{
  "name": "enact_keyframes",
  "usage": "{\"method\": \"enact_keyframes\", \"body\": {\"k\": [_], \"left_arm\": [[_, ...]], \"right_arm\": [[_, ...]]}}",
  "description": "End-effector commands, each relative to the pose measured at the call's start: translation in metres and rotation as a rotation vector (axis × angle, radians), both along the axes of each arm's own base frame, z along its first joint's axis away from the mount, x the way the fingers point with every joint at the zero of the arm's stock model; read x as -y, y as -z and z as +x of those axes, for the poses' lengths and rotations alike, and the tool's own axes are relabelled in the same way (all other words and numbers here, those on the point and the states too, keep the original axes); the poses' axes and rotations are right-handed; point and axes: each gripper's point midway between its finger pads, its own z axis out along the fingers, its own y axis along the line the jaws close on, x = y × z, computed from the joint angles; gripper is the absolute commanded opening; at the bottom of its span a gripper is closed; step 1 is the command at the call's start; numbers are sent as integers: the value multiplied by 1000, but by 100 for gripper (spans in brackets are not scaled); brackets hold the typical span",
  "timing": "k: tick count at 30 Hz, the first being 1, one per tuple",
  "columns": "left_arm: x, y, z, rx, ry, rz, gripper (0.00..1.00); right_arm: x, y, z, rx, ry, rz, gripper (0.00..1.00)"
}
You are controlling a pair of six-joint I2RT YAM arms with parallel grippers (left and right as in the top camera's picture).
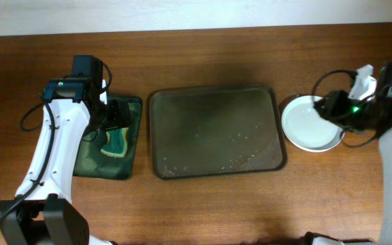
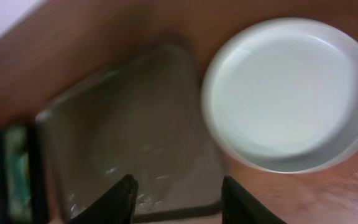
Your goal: Clean dirty plates on tray and stack at the side
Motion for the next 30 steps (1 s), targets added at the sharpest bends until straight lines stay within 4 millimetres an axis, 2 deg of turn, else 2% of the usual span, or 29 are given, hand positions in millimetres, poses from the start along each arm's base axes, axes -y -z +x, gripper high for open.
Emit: {"method": "enact_keyframes", "body": {"k": [1, 2, 3, 4, 5, 6, 8, 11, 13, 15, 16, 17, 18, 19, 24, 26, 30], "left_arm": [[-1, -8, 3, 25, 0, -6, 99], [-1, -8, 3, 25, 0, -6, 99], [-1, -8, 3, 25, 0, -6, 99], [-1, -8, 3, 25, 0, -6, 99], [-1, -8, 3, 25, 0, -6, 100], [-1, -8, 3, 24, 0, -6, 99], [-1, -8, 3, 25, 0, -6, 99], [-1, -8, 3, 25, 0, -6, 99], [-1, -8, 3, 25, 0, -6, 99], [-1, -8, 3, 25, 0, -6, 99], [-1, -8, 3, 25, 0, -6, 99], [-1, -8, 3, 25, 0, -6, 99], [-1, -8, 3, 25, 0, -6, 99], [-1, -8, 3, 25, 0, -6, 99], [-1, -8, 3, 25, 0, -6, 99], [-1, -8, 3, 25, 0, -6, 99], [-1, -8, 3, 25, 0, -6, 99]], "right_arm": [[-73, -70, -32, 240, -230, -37, 52], [-94, -87, -46, 306, -300, -40, 98], [-117, -105, -67, 377, -382, -37, 98], [-127, -113, -79, 413, -423, -33, 98], [-133, -118, -87, 434, -449, -30, 98], [-131, -118, -94, 438, -452, -55, 98], [-113, -118, -99, 458, -416, -173, 98], [-69, -123, -108, 478, -237, -364, 98], [-58, -124, -105, 562, -170, -402, 98], [-51, -103, -96, 667, -112, -406, 98], [-50, -82, -99, 670, -108, -408, 98], [-49, -41, -107, 639, -113, -409, 98], [-49, -16, -108, 658, -109, -404, 98], [-50, -2, -105, 712, -100, -402, 98], [-50, 18, -101, 967, -39, -399, 98], [-51, 36, -89, 1024, -27, -397, 98], [-52, 42, -86, 1057, -20, -395, 98]]}}
